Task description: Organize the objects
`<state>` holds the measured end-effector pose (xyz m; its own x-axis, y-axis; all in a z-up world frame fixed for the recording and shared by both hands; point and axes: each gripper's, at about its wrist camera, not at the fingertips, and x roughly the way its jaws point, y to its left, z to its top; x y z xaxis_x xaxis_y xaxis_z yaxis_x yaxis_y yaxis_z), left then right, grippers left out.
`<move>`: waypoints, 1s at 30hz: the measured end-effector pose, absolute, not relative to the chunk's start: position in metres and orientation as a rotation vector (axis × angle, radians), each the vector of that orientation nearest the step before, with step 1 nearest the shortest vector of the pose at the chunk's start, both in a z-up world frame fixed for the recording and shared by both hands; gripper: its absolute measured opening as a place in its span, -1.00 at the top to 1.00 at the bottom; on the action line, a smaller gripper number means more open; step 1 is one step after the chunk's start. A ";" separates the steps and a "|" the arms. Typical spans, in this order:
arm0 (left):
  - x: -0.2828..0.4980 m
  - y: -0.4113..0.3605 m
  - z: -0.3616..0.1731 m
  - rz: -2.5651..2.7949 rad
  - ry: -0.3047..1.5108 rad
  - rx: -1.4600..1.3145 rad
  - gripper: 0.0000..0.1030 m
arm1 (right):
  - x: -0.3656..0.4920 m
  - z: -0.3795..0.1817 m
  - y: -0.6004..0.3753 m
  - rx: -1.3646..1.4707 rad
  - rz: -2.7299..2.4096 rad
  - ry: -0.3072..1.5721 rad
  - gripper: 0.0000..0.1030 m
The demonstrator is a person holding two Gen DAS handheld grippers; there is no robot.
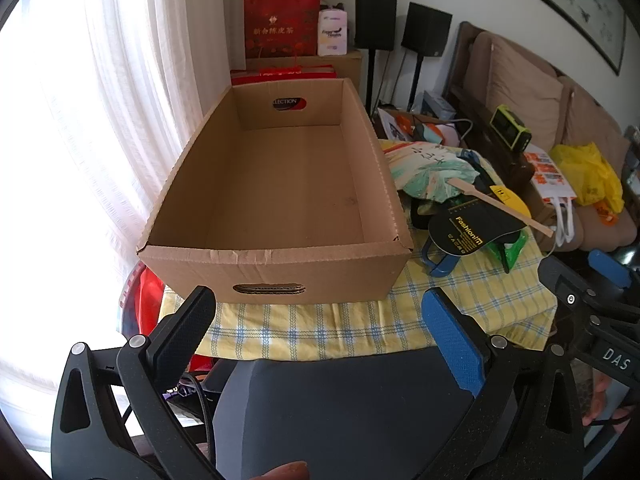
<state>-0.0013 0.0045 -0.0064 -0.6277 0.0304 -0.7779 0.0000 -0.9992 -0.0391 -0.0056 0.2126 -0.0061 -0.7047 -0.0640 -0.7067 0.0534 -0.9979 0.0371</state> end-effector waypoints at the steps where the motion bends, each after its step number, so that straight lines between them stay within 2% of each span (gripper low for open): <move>1: -0.001 0.005 -0.006 2.819 -0.055 -1.347 -1.00 | -0.006 -0.006 0.212 1.180 -2.844 -0.022 -1.00; 30: -0.002 0.005 -0.005 2.815 -0.044 -1.351 -1.00 | -0.007 -0.006 0.215 1.179 -2.843 -0.023 -1.00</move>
<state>-0.0018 0.0048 -0.0049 -0.6253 0.0293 -0.7798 -0.0050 -0.9994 -0.0336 -0.0067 0.2145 -0.0057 -0.7048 -0.0643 -0.7065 0.0529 -0.9979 0.0382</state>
